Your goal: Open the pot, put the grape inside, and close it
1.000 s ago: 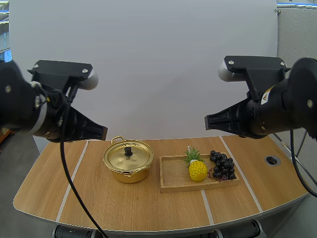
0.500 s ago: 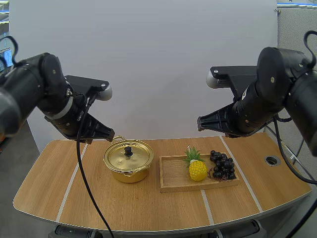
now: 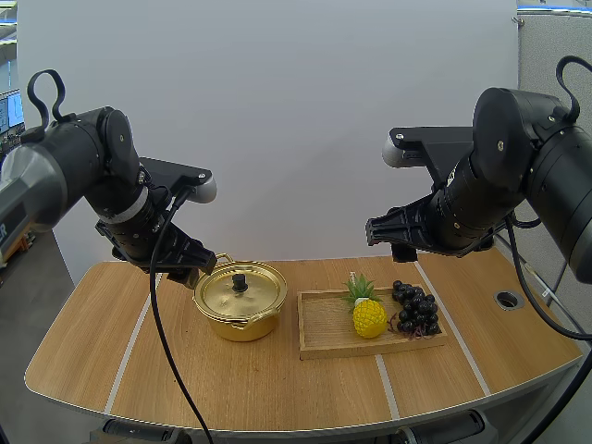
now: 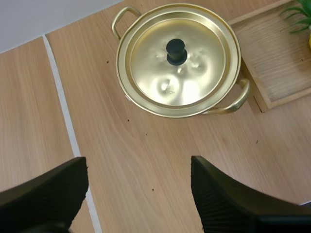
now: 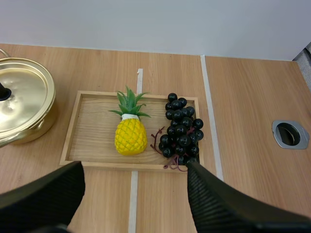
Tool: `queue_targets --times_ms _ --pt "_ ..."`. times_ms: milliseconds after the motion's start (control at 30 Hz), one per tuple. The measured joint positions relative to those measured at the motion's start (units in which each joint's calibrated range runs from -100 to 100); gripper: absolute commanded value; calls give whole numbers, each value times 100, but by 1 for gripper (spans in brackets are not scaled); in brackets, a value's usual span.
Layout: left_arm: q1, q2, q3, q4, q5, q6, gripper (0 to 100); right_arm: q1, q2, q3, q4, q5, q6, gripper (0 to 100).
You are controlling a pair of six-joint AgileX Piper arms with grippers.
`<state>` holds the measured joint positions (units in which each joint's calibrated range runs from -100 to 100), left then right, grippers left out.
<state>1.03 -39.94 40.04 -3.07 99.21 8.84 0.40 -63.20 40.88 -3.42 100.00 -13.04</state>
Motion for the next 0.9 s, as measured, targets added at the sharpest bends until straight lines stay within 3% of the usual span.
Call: queue_targets --times_ms 600,700,733,767,900 --pt "0 115 0 -444 20 595 100 0 0 0 0 0 0 100" --pt "0 115 0 -789 -66 1240 100 0 0 0 0 0 0 100" --pt "0 327 0 -1333 -248 1718 100 0 0 0 3 0 0 100" --pt "0 584 -21 -1395 -421 1979 100 0 0 0 65 0 0 100" --pt "0 1032 -308 -1414 -470 2042 100 0 0 0 101 0 0 100"
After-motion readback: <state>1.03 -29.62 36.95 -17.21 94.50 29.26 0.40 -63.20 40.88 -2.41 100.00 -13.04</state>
